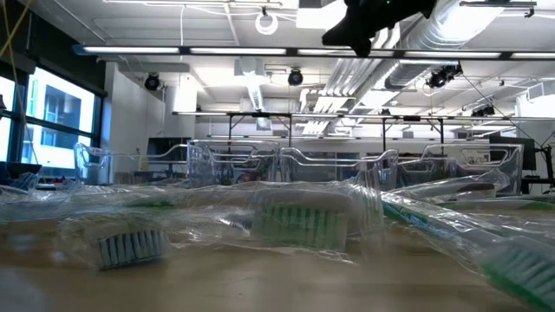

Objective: Pick & Place Toothbrushes
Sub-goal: Put the purple toothbrush into the right transparent bin

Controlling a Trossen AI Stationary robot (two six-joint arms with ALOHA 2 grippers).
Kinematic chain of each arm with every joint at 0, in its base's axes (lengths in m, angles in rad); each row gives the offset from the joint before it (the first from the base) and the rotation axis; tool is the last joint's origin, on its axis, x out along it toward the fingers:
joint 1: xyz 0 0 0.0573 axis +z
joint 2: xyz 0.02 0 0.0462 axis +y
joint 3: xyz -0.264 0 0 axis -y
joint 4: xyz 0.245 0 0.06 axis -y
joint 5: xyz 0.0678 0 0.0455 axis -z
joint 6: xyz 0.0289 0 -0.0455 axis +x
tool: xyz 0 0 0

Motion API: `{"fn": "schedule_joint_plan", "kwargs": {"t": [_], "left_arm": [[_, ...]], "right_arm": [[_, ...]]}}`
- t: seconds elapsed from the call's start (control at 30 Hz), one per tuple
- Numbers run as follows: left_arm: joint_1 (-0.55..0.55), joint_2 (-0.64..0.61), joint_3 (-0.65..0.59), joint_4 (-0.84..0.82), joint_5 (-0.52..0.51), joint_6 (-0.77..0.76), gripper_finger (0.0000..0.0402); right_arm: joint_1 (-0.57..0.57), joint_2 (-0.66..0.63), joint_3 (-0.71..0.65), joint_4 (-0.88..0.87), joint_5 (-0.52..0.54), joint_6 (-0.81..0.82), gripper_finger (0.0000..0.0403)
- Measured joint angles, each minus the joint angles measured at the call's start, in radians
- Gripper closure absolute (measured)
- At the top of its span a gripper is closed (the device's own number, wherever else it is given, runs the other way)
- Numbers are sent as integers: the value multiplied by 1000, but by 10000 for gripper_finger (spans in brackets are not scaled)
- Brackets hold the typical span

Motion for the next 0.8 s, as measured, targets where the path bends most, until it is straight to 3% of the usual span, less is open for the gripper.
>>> {"fn": "schedule_joint_plan", "kwargs": {"t": [0.13, 0.27, 0.57, 0.8], "left_arm": [[-29, 2, -78, 71, -65, -1, 250], [-28, 2, -142, 126, -68, -30, 250], [-27, 1, -194, 165, -70, -73, 250], [-27, 1, -195, 187, -73, -76, 250]], "right_arm": [[2, -5, 0, -1, -58, 0, 388], [1, -18, -4, -9, -101, 15, 397], [1, -139, -110, 33, -76, 45, 399], [1, -287, -292, 230, -33, 156, 399]]}}
